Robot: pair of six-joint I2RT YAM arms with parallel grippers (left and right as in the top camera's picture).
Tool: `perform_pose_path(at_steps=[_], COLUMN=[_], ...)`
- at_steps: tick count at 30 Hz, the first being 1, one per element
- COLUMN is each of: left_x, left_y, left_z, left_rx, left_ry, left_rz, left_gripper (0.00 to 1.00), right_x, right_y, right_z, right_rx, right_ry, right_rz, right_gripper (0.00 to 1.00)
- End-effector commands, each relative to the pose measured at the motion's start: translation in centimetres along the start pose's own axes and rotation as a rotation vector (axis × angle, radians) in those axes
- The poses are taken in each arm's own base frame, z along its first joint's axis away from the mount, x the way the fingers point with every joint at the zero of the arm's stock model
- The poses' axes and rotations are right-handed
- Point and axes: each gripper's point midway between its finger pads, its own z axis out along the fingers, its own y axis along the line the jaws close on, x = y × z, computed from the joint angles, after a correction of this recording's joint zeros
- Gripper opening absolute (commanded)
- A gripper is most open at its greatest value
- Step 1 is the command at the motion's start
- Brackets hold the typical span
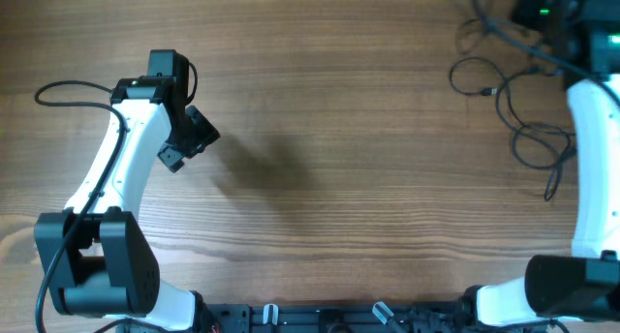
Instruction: Untangle cables
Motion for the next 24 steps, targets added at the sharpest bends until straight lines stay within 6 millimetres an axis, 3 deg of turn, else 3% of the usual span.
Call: perform_pose_path(at_steps=[1, 4, 5, 6, 7, 9, 10, 13, 17, 22, 24], left_x=[0.2, 0.4, 0.4, 0.4, 0.5, 0.5, 0.5, 0.0, -0.2, 1.1, 1.7], left_y=[0.0, -0.1, -0.2, -0.2, -0.2, -0.3, -0.3, -1.2, -4.7, -9.5, -10.1], left_z=[0.4, 0.4, 0.3, 0.3, 0.3, 0.3, 0.3, 0.3, 0.0, -0.8, -0.9], left_rx=[-0.002, 0.008, 0.011, 0.012, 0.014, 0.015, 0.018, 0.044, 0.122, 0.205, 0.201], left_ry=[0.016, 0.026, 0.029, 0.029, 0.031, 0.031, 0.033, 0.004, -0.073, -0.168, -0.183], left_rz=[-0.015, -0.015, -0.015, -0.016, -0.015, -0.015, -0.015, 0.022, 0.157, 0.432, 0.525], left_gripper=[0.63, 0.63, 0.63, 0.63, 0.63, 0.66, 0.71, 0.79, 0.84, 0.85, 0.85], right_x=[0.4, 2.9, 4.1, 4.9, 5.6, 7.2, 7.9, 8.7, 9.6, 13.0, 14.3], right_y=[-5.8, -10.1, -11.1, -11.5, -11.4, -10.6, -9.7, -4.9, 3.4, 8.6, 9.9], right_z=[1.1, 2.7, 3.2, 3.6, 4.0, 4.8, 5.1, 4.8, 2.7, 1.2, 0.9], right_rx=[0.117, 0.200, 0.222, 0.225, 0.211, 0.158, 0.105, -0.151, -0.493, -0.554, -0.514], right_ry=[0.030, 0.120, 0.165, 0.197, 0.226, 0.292, 0.327, 0.390, 0.438, 0.504, 0.526], right_rz=[0.048, 0.110, 0.144, 0.154, 0.159, 0.168, 0.177, 0.199, 0.076, -0.152, -0.222], right_gripper=[0.04, 0.05, 0.23, 0.49, 0.66, 0.82, 0.89, 0.92, 0.95, 1.00, 1.00])
